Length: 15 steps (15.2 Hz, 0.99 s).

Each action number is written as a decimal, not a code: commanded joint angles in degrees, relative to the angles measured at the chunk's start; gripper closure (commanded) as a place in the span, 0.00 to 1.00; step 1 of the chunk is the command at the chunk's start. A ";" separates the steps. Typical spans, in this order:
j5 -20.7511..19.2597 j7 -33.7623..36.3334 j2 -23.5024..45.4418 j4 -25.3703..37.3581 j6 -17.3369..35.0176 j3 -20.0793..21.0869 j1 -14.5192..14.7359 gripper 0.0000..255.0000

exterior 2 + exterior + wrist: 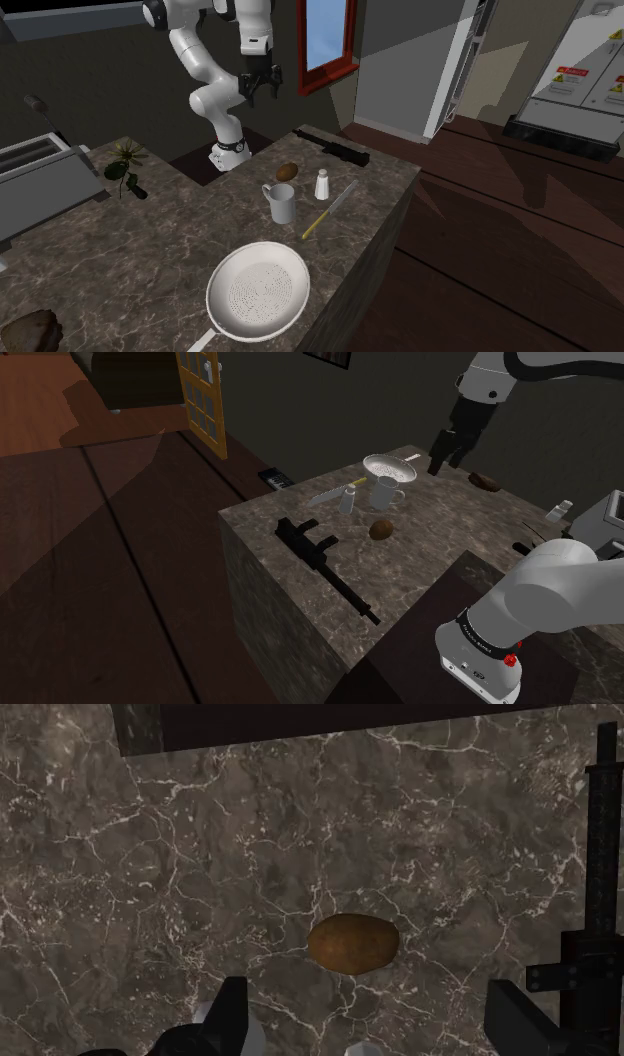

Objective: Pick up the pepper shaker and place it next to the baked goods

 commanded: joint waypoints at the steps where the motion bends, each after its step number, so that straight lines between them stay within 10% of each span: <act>1: 0.00 0.00 0.00 0.00 0.00 0.00 0.00 0.00; 15: 3.35 11.00 24.34 0.00 28.89 2.65 -0.37 0.00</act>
